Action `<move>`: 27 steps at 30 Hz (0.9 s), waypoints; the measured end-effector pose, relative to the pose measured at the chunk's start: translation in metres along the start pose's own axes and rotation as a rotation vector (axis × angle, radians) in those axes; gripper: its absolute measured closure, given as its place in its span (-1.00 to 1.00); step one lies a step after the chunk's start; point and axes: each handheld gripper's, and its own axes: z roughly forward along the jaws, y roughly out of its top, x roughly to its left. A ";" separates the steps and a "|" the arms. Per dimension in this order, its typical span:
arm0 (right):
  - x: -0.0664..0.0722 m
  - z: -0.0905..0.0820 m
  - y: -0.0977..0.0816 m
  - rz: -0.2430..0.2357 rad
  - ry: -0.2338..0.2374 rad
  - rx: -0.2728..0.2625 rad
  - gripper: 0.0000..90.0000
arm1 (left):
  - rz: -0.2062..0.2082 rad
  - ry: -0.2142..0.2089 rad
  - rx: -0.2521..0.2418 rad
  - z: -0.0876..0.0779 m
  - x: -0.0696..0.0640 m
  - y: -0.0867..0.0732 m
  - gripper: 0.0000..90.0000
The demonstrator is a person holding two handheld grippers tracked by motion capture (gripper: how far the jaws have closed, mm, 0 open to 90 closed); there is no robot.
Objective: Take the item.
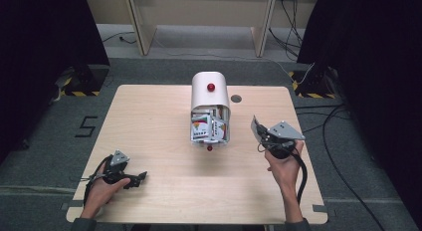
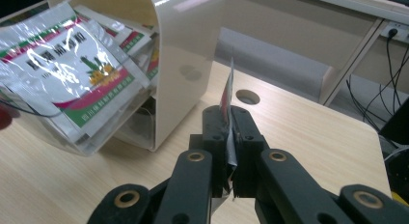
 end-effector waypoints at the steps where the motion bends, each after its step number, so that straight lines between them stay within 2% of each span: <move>1: 0.000 0.000 -0.002 0.001 -0.001 0.004 0.94 | -0.002 0.000 -0.001 0.000 0.000 0.000 -1.00; 10: 0.001 0.007 -0.016 0.020 0.002 0.007 0.94 | -0.002 -0.001 -0.001 0.000 0.000 0.000 -1.00; 27: -0.001 0.019 -0.033 0.016 0.005 0.053 0.94 | -0.002 0.000 -0.001 0.000 0.000 0.000 -1.00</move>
